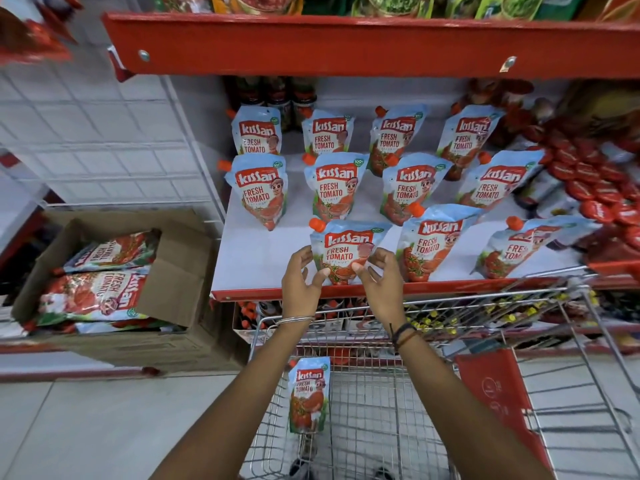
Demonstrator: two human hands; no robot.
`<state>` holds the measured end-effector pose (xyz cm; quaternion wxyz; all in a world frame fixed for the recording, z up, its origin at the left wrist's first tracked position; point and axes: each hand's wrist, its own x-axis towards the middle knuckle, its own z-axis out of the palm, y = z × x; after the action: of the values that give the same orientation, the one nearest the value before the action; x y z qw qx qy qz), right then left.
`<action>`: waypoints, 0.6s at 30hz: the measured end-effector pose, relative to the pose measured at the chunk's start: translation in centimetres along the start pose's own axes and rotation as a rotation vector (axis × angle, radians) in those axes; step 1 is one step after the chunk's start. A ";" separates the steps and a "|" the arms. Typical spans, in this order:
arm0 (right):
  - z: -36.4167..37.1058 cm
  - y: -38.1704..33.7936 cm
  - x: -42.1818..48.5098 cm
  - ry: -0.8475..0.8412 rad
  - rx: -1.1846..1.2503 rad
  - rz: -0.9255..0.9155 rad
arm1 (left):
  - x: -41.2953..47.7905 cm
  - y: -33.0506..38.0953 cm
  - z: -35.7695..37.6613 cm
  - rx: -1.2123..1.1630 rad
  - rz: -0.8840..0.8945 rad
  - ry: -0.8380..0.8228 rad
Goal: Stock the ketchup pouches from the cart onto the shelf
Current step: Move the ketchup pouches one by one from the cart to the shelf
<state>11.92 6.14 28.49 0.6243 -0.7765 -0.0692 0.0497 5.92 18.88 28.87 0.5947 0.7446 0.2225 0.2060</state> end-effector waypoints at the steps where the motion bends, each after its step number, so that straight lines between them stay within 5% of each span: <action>1: 0.1 0.4 -0.6 0.013 -0.023 -0.001 | -0.6 -0.3 -0.3 0.004 0.029 -0.006; 8: 1.4 4.6 -8.0 0.007 -0.068 0.016 | -6.5 -4.7 -3.2 0.065 0.080 0.036; 18: 5.6 16.7 -13.0 -0.118 -0.033 0.522 | -10.0 -20.1 -3.7 0.258 -0.493 -0.102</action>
<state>-1.09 5.85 10.88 0.5726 -0.7739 0.0963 0.2529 -6.11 19.94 9.58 0.5375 0.7470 0.3912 -0.0126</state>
